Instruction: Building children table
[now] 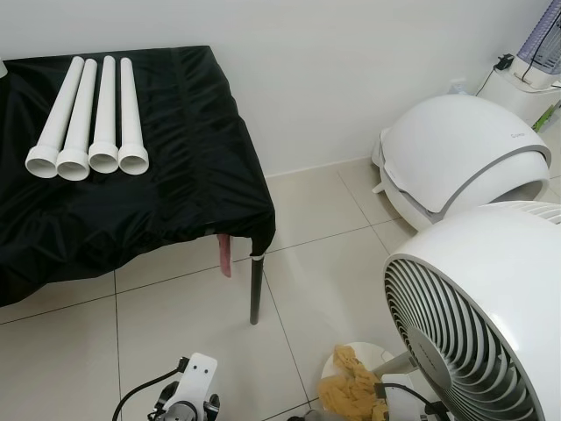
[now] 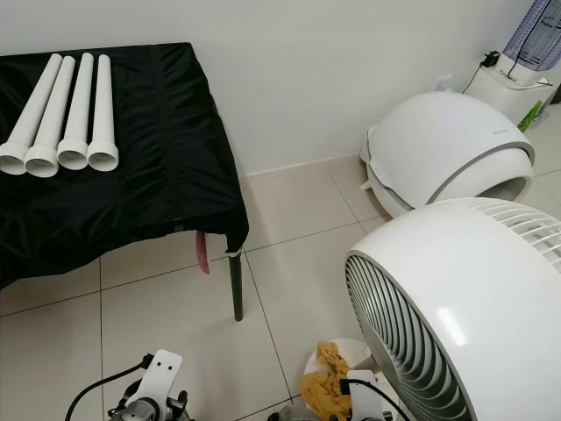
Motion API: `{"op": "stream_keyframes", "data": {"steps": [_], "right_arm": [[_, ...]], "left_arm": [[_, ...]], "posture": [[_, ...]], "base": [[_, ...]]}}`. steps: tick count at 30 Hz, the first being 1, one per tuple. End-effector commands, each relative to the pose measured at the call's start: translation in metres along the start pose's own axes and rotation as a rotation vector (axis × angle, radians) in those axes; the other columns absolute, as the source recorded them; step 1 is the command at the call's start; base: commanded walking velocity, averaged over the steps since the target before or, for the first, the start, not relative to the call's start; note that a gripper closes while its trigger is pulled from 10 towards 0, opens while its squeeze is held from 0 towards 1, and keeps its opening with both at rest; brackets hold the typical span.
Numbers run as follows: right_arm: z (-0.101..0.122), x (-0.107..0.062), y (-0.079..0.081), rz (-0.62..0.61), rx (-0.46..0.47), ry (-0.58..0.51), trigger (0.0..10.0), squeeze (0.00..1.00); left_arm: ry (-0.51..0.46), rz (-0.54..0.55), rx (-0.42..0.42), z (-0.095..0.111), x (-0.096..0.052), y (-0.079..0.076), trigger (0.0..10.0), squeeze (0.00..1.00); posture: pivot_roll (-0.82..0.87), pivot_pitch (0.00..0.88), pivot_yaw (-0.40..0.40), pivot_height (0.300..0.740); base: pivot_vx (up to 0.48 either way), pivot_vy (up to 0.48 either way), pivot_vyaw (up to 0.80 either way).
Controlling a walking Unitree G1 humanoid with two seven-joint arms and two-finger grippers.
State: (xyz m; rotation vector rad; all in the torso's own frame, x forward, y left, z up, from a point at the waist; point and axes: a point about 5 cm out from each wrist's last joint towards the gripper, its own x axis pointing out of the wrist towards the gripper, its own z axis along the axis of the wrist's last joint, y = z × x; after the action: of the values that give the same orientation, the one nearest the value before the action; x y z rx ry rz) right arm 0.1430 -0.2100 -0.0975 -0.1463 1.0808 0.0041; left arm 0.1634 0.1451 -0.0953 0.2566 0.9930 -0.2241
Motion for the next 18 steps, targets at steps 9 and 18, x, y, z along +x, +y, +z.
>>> {"op": "stream_keyframes", "data": {"steps": [9,18], "right_arm": [[0.013,-0.001,-0.020,0.065,0.089,-0.018,10.0,0.00],[0.018,-0.002,-0.030,0.028,0.133,-0.060,10.0,0.00]], "left_arm": [[-0.021,0.085,-0.201,0.030,0.000,0.058,10.0,0.00],[-0.016,0.118,-0.204,0.027,-0.002,0.070,10.0,0.00]], "posture": [[-0.06,0.074,0.090,0.740],[-0.05,0.128,0.071,0.740]], "base": [[0.000,0.000,0.00],[0.000,0.000,0.00]]}}
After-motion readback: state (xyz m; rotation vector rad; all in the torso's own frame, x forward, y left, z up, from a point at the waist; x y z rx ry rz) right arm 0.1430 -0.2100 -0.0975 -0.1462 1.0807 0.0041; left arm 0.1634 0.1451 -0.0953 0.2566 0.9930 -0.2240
